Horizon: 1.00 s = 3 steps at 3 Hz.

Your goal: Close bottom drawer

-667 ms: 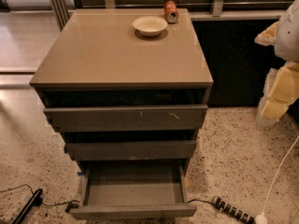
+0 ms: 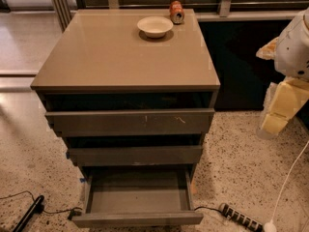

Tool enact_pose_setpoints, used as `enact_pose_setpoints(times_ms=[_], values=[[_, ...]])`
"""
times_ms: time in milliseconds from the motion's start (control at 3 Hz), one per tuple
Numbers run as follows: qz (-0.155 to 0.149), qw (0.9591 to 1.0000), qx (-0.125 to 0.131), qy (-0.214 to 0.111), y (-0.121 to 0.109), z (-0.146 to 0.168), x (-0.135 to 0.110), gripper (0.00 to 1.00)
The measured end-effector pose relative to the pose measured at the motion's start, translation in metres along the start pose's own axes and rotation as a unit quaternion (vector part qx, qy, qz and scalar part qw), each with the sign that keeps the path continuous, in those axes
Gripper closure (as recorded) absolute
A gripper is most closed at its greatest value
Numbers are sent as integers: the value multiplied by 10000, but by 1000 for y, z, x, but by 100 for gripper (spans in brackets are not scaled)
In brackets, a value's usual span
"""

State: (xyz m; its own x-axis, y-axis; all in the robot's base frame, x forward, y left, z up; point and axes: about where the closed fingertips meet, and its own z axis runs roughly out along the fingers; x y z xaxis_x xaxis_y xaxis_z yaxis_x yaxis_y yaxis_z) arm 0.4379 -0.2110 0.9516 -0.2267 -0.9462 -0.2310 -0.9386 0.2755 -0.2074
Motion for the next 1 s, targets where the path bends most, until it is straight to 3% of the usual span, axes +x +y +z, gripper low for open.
enact_pose_setpoints(times_ms=[667,1000], values=[[-33,9970,-762,-163,51,65,8,0],[-29,9968,-789,-146,54,67,9,0]])
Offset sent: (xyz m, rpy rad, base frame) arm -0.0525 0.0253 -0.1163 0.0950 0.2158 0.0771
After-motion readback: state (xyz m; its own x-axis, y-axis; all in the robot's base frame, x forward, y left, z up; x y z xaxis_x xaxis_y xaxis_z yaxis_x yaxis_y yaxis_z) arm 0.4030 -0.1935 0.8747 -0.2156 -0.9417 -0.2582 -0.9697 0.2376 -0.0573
